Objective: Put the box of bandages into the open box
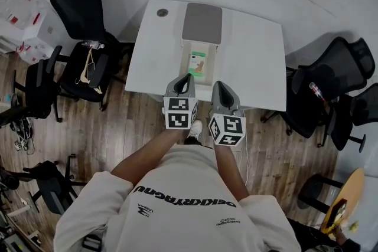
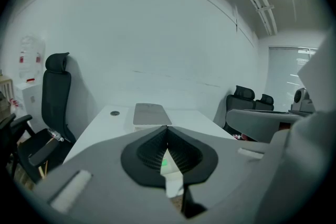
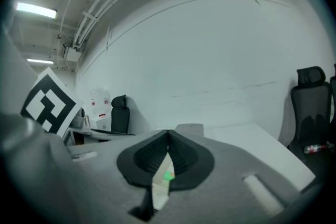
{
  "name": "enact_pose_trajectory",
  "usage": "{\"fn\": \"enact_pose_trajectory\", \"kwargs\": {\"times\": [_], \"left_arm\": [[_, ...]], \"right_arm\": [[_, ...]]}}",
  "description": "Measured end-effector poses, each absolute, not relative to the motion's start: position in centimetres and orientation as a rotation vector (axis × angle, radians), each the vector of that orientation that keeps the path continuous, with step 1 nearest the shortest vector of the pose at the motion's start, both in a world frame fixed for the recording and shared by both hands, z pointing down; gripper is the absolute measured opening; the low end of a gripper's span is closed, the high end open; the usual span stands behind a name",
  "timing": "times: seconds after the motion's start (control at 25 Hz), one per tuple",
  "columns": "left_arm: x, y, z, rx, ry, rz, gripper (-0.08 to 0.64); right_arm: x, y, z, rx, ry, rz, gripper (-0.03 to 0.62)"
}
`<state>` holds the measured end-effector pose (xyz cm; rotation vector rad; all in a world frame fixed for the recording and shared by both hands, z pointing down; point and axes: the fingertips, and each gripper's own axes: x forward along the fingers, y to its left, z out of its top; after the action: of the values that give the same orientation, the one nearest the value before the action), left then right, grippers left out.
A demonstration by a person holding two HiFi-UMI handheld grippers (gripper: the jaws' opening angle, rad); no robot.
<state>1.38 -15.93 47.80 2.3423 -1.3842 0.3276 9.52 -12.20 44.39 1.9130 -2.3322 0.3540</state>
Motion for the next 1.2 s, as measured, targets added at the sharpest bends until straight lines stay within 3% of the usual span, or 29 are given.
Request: {"fn": "enact_pose_trajectory", "kwargs": {"times": [1.2], "left_arm": [[1.3, -14.2, 44.7, 2.535, -1.426, 0.22, -0.002]], "right_arm": [[10.3, -12.1, 44.4, 1.935, -2.339, 0.359, -0.002]]}}
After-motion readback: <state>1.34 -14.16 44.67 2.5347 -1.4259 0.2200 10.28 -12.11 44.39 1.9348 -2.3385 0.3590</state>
